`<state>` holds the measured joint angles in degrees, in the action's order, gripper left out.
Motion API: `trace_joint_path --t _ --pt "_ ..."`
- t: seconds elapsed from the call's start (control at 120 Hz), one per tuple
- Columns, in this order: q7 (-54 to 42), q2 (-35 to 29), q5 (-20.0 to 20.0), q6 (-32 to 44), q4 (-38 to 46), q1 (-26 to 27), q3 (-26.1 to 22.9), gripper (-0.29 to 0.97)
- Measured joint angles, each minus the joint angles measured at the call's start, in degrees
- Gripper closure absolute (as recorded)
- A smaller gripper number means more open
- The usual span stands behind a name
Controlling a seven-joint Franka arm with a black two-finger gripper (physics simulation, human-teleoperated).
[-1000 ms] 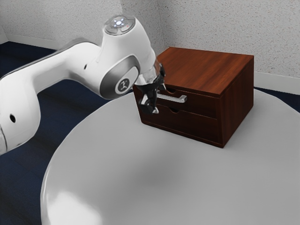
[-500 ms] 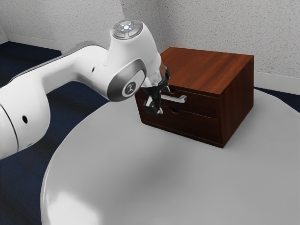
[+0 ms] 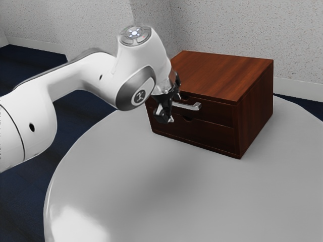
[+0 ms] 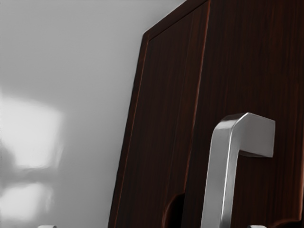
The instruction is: Pull the drawer handle with one arm to open the drawer
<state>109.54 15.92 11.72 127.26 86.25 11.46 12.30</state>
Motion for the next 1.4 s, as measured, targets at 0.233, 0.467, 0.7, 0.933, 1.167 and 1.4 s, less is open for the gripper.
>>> trace_joint_path --t 0.233,0.467,0.7,0.933,1.167,1.4 --pt "-0.1 0.0 0.2 0.9 -0.2 -0.1 0.0 0.18" --pt "-0.6 1.2 0.1 2.2 -0.3 -0.9 0.0 0.19" --pt "-1.0 1.2 -0.2 3.0 0.1 -0.9 -0.1 0.22" --pt "-1.2 1.0 -0.6 2.9 1.2 -0.8 -0.2 0.28" --pt "-1.3 0.0 -0.7 2.2 2.5 -0.7 -0.2 0.34" --pt "-1.3 -3.5 -0.8 1.6 6.7 -0.6 -0.4 0.37"
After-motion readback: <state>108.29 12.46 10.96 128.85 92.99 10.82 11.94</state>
